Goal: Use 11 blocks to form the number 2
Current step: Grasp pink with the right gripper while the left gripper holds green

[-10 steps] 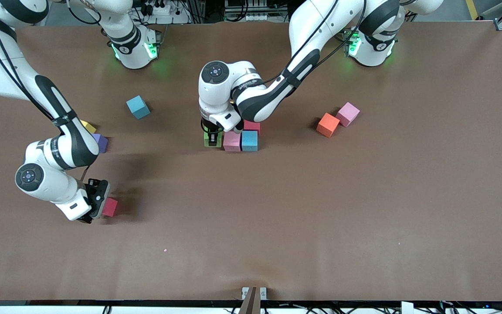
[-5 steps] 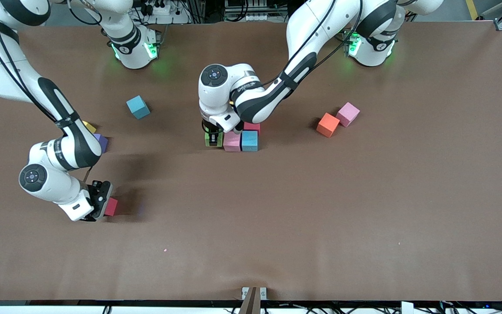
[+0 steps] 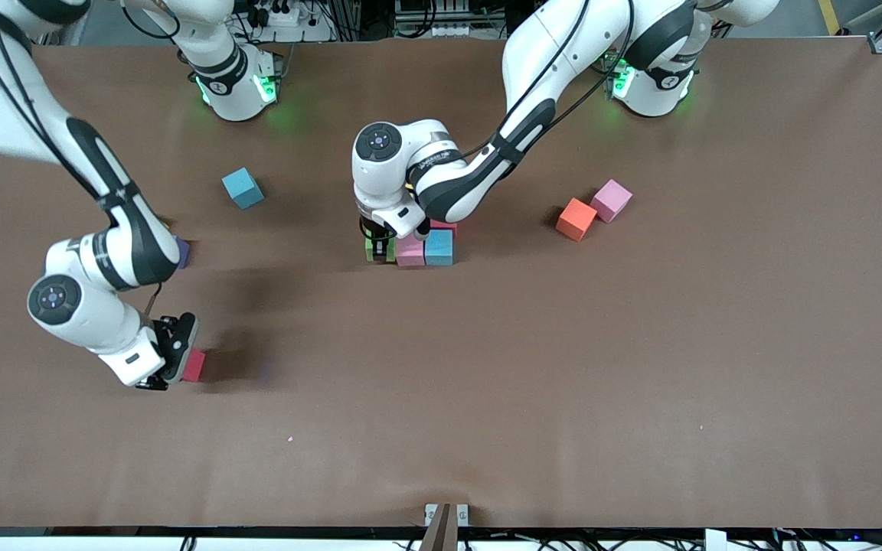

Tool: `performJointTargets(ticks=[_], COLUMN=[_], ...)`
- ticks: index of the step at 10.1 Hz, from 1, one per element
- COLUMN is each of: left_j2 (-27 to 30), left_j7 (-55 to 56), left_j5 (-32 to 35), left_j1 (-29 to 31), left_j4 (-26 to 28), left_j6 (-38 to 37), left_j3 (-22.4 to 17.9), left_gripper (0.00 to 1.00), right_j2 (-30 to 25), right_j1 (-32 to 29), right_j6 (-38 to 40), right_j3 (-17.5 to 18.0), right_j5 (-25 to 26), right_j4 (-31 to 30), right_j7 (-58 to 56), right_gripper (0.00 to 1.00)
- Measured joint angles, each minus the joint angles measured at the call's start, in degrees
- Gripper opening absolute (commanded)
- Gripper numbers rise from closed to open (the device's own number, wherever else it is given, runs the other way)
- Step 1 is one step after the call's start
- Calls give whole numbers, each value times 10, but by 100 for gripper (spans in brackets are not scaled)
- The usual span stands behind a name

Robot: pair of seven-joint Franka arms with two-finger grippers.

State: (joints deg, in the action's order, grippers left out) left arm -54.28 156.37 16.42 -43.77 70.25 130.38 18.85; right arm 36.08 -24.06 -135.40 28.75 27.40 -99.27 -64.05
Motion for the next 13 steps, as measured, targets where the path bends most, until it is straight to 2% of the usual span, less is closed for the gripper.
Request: performJointTargets(ticks=[2,4,5,8,11,12,13], left_j2=[-5,-7,-8,-17,-26,-27,-28], left_j7=[0,0,0,0,0,0,0], left_j5=[0,0,0,0,0,0,0], left_j1=[-1,-1,-2,-4,-6,-7,-8], left_j4=[0,0,-1,-1,-1,-1,-1], left_j6=[0,1,2,11,19,19,19], left_j3=[-2,-2,-2,-3,-7,-8,-9], left_gripper=[51,51,51,51,53,70,100], right_j2=[-90,-142,-150,-151,-151,-151,-151], right_j1=[25,49,49,42,42,42,42], right_j6=[29,30,18,-3,-12,-17,-23], right_j3=[23,26,25,23,31,31,31], right_j5=[-1,-51,-89,-157,-174,-175,-175], right_j4=[-56,-113,-136,-174,-194,-196,-198], right_j7=[83,159,167,215,258,259,259], right_gripper=[32,33,33,32,32,32,32])
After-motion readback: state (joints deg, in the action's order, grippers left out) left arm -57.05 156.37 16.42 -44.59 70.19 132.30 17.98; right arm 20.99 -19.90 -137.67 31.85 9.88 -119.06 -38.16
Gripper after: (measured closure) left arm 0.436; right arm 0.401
